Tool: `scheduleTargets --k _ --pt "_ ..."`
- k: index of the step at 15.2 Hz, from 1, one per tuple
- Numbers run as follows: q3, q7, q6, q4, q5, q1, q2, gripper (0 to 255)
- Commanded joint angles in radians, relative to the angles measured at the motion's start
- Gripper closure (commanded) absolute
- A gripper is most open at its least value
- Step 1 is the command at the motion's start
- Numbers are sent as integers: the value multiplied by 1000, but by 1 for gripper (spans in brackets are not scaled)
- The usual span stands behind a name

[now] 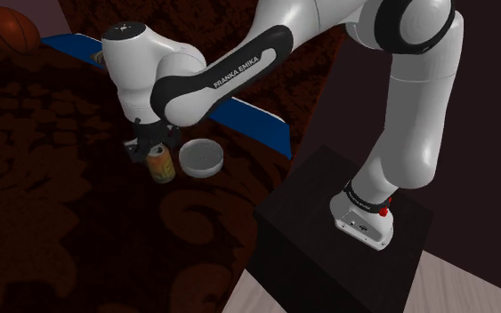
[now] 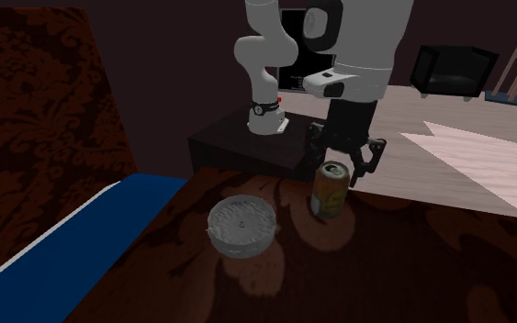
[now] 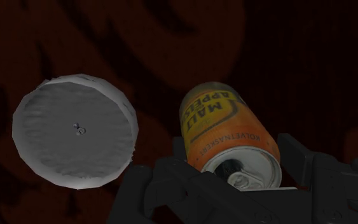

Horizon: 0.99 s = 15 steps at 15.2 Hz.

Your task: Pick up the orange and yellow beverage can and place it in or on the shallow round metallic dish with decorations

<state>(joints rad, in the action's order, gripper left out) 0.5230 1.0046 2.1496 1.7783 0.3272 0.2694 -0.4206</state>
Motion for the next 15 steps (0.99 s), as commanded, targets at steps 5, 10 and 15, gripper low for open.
scheduleTargets --k 5,10,15 --pt "-4 -141 31 119 -67 -123 118 255" --pt "-24 -277 46 193 -124 -219 201 255" --pt "-55 -407 48 235 -169 -297 260 255"
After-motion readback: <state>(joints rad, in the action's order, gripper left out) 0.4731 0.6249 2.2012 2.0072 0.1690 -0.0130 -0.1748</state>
